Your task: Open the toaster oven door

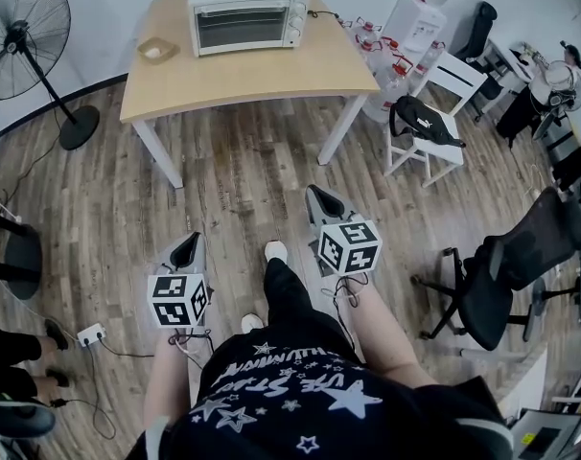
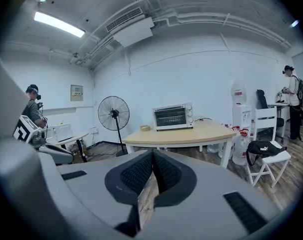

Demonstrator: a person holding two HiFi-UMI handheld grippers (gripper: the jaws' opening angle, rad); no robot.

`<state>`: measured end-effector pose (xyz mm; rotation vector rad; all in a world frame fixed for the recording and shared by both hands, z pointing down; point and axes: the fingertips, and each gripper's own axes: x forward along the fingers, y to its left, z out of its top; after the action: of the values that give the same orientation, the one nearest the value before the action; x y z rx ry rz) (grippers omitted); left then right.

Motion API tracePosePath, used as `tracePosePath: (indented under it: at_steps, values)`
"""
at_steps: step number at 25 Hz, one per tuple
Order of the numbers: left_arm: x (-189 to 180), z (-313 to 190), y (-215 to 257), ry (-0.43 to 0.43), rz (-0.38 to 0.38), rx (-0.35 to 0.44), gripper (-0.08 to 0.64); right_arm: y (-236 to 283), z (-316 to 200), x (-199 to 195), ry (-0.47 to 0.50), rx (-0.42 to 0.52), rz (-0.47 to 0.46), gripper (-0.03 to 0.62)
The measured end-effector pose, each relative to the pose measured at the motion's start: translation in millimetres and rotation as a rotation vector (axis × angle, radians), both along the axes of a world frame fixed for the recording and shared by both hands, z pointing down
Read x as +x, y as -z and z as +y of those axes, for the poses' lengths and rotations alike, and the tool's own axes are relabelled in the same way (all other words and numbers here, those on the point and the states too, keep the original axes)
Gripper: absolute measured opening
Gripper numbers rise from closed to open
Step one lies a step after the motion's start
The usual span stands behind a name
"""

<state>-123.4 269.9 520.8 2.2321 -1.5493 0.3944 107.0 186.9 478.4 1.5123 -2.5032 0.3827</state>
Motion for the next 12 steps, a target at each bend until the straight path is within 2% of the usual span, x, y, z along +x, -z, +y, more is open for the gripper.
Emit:
tracePosePath:
  at_steps: [5,6,7,11,12]
  values:
    - [-1.9,-22.2,4.9,0.014,-0.002,0.013,0.022,7.5,-24.6,2.8,-0.018,0.013,-0.026,0.011]
    - [-1.4,-27.4,5.5,0.014,-0.003,0.017,0.021,8.1,-30.6,2.4,-0.013,0.014,-0.032,0.090]
    - [-1.1,-32.9,5.4,0.015,-0.005,0.020,0.021,8.2,-37.1,1.8,-0.008,0.013,-0.039,0.126]
    - [-2.5,-64.2,3.1,0.028,-0.012,0.014,0.022,7.1,-74.3,2.1,-0.008,0.003,-0.047,0.164]
    - [-2.6,-74.1,3.1,0.031,-0.014,0.011,0.022,6.5,-86.3,3.0,-0.014,-0.004,-0.054,0.192]
